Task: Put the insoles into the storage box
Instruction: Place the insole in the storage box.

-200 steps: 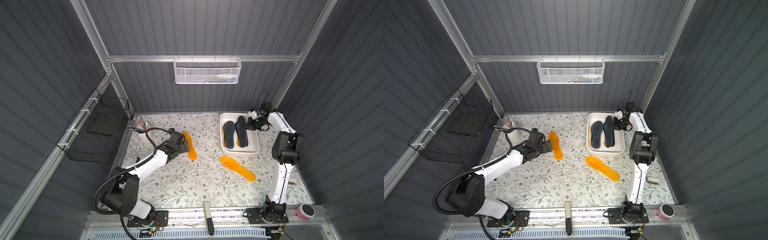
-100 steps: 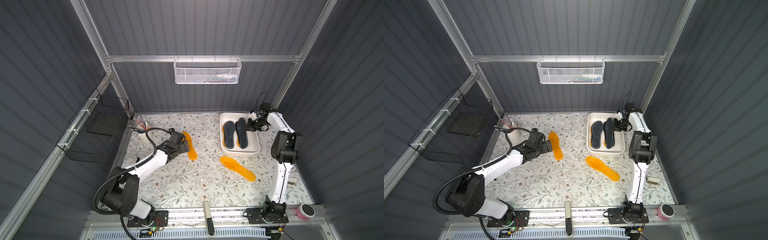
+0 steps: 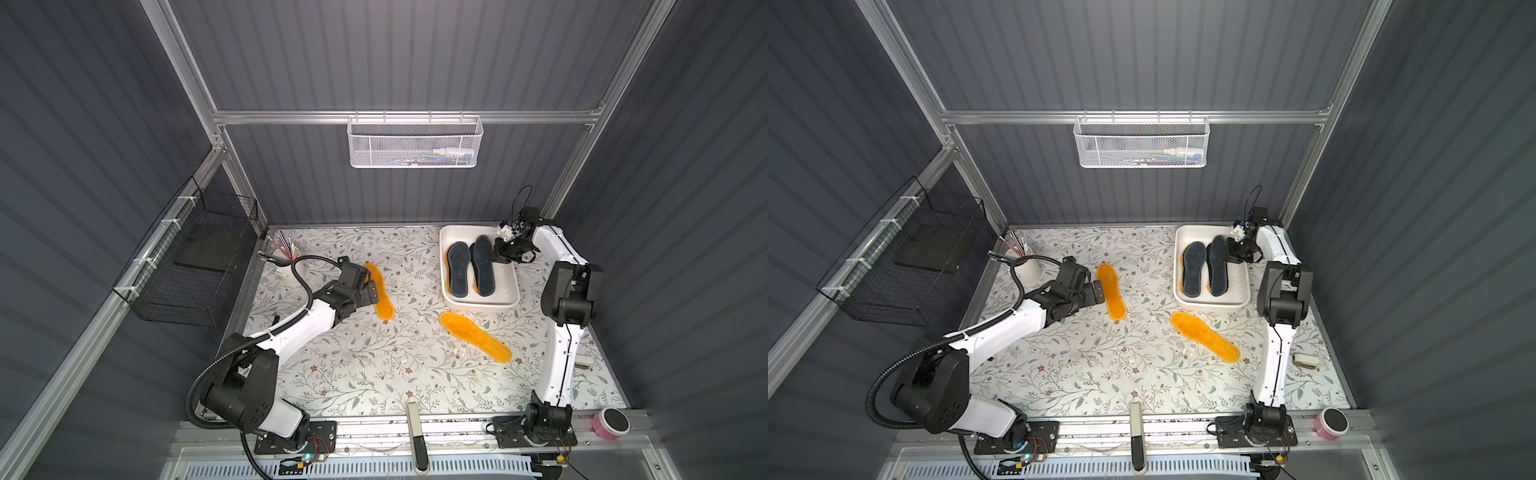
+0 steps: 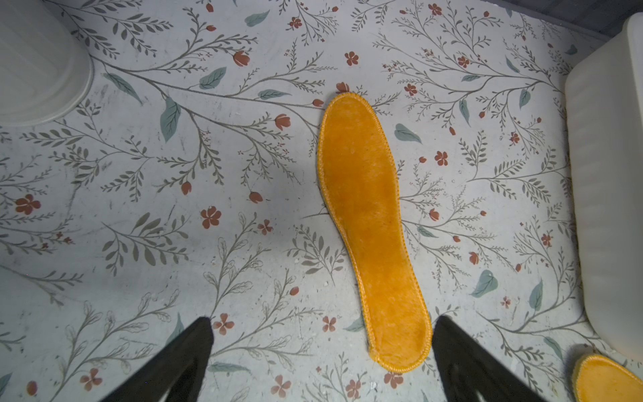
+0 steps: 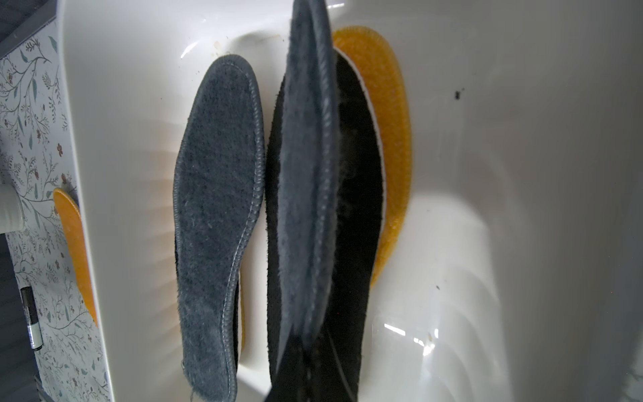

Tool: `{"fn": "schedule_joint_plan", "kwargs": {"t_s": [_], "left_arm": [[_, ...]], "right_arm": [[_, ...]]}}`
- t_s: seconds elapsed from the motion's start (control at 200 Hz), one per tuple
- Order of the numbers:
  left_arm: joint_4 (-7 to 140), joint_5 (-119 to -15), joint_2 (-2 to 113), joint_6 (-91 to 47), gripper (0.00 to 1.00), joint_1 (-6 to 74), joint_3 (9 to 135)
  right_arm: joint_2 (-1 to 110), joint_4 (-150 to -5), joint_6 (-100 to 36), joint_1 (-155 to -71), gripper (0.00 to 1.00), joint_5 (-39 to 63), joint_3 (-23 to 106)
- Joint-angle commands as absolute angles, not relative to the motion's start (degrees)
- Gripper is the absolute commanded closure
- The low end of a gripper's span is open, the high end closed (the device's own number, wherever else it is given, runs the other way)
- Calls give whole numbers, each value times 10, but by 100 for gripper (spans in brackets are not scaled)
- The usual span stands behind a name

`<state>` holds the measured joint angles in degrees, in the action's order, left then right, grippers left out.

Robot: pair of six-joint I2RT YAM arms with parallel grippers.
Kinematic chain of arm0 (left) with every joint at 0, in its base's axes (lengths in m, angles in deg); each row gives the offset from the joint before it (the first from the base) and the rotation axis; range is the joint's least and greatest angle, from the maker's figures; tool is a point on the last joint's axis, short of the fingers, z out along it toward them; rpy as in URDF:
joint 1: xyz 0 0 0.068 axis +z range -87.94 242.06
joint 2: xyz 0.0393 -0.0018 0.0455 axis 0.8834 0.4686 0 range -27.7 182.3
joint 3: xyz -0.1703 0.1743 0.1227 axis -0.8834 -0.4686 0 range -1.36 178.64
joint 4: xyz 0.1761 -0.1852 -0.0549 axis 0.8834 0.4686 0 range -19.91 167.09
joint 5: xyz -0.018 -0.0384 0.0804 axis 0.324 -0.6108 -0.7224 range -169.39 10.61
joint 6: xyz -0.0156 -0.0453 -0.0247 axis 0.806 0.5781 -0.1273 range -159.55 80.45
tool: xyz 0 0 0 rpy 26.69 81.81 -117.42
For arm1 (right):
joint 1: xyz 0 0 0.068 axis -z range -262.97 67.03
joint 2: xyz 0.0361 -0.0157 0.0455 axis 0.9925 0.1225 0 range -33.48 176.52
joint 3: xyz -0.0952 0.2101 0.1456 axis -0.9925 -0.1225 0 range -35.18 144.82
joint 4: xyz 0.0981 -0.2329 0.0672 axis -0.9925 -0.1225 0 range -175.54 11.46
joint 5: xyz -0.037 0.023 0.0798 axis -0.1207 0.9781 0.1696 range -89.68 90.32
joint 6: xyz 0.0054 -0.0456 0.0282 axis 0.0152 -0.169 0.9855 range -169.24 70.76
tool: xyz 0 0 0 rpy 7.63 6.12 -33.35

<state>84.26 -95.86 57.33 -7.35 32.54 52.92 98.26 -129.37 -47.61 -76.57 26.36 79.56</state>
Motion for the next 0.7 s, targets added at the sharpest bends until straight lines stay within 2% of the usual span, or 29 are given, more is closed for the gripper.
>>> {"fn": "schedule_joint_plan", "kwargs": {"t_s": [0.0, 0.435, 0.695], "left_arm": [[850, -952, 583, -68, 0, 330, 542], [849, -950, 581, -68, 0, 331, 541], [849, -949, 579, -66, 0, 331, 539]], "right_arm": [[983, -1286, -469, -770, 96, 253, 787], [958, -1259, -481, -774, 97, 311, 770], [970, -1257, -476, -774, 97, 290, 771]]}}
